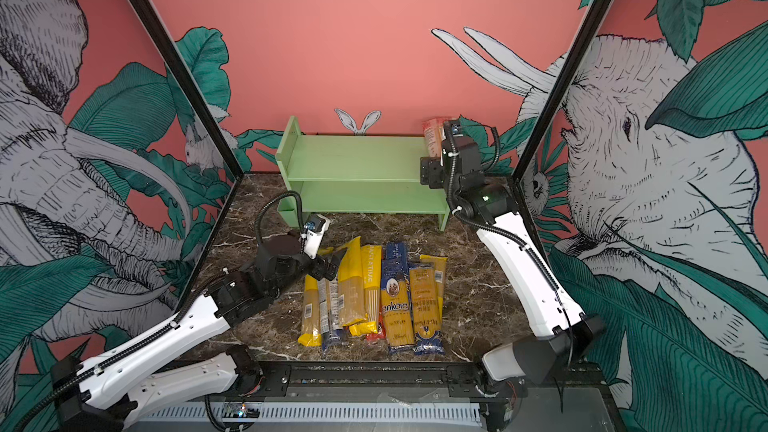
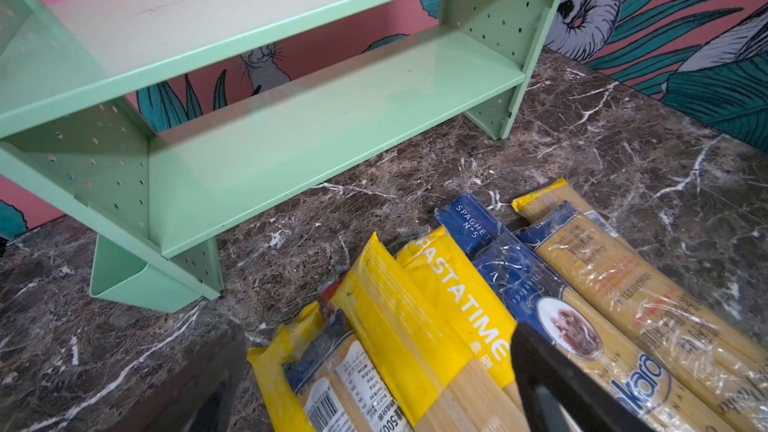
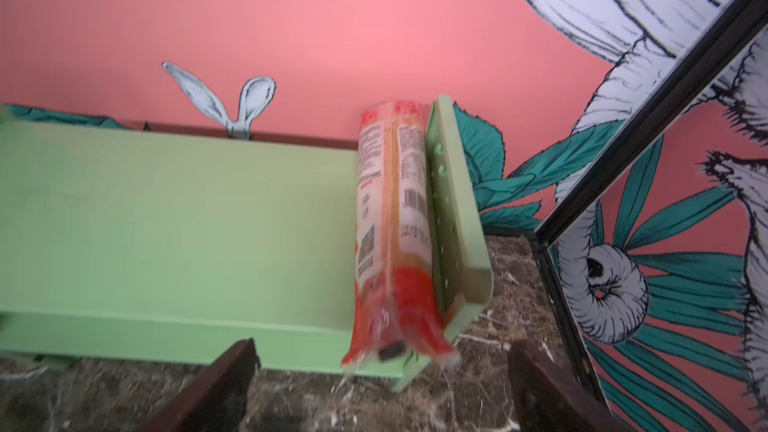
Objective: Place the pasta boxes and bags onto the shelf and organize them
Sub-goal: 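Release the pack and bring the right gripper back to the pasta row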
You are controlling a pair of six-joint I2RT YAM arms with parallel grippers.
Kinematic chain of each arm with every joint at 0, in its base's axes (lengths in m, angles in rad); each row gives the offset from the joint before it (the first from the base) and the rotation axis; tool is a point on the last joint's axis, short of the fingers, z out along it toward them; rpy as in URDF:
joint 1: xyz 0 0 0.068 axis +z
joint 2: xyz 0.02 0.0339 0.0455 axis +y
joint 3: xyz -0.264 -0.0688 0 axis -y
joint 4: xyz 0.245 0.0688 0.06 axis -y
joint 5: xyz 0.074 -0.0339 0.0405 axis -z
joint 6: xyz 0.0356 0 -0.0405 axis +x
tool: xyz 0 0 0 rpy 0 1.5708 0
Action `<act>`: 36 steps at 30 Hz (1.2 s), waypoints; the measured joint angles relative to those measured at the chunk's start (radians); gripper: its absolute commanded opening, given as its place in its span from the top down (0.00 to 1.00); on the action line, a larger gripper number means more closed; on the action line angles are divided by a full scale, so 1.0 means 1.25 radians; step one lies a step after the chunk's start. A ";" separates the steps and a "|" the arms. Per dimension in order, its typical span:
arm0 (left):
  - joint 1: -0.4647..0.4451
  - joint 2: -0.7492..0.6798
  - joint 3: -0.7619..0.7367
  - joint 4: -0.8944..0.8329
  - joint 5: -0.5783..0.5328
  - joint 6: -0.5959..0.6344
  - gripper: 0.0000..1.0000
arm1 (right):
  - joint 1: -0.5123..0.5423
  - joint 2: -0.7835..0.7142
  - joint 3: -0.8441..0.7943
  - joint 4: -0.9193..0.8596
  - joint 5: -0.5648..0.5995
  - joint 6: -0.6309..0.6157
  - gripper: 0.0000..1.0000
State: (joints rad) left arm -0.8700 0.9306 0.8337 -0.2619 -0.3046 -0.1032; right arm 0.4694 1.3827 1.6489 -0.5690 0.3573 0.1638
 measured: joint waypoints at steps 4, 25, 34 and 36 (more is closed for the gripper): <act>0.000 -0.031 -0.015 -0.027 0.004 -0.028 0.00 | 0.055 -0.118 -0.107 -0.041 0.014 0.029 0.08; -0.350 0.027 -0.095 -0.048 -0.065 -0.158 0.01 | 0.208 -0.628 -0.717 -0.308 -0.009 0.389 0.12; -0.457 0.176 -0.049 -0.011 -0.153 -0.168 0.00 | 0.279 -0.642 -0.851 -0.294 -0.044 0.486 0.13; -0.459 0.179 -0.049 -0.005 -0.166 -0.172 0.00 | 0.293 -0.638 -0.873 -0.284 -0.045 0.498 0.13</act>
State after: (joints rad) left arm -1.4441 1.1538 0.7727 -0.2676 -0.5121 -0.3183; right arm 0.8360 0.5858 0.5579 -0.9234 0.3008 0.7864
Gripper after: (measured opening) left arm 0.995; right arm 0.867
